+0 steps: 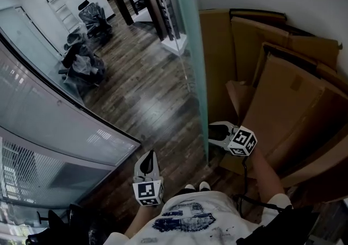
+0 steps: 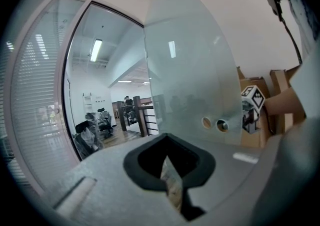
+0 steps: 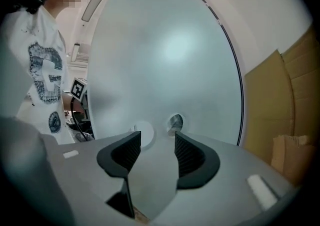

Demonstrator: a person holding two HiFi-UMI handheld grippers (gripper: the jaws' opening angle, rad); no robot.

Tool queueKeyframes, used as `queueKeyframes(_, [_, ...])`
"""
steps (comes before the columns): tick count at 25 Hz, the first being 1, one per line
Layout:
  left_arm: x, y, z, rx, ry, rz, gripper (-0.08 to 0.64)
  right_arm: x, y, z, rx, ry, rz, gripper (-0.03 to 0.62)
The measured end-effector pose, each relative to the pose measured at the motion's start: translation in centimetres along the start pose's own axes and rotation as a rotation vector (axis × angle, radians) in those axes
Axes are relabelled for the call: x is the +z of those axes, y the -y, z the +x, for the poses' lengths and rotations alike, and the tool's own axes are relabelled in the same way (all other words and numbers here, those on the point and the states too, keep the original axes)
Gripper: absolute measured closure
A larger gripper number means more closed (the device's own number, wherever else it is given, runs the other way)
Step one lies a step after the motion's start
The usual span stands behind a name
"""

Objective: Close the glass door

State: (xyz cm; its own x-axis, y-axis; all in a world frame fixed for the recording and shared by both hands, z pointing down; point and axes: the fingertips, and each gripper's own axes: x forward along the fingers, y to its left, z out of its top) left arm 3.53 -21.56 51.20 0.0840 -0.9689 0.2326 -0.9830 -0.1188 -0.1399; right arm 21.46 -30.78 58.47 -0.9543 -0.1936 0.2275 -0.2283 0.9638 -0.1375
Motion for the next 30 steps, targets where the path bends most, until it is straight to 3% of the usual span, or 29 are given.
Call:
queueKeyframes(13, [-0.9,-2.5,-1.4,0.085,-0.016,0.011,0.558,0.4,0.2,3.7,0.078,-0.023,-0.055,0.428])
queueKeyframes(30, [-0.9,-1.6,-1.3,0.076,-0.014,-0.002,0.558,0.7,-0.2,4.3,0.067,-0.001,-0.060,0.451])
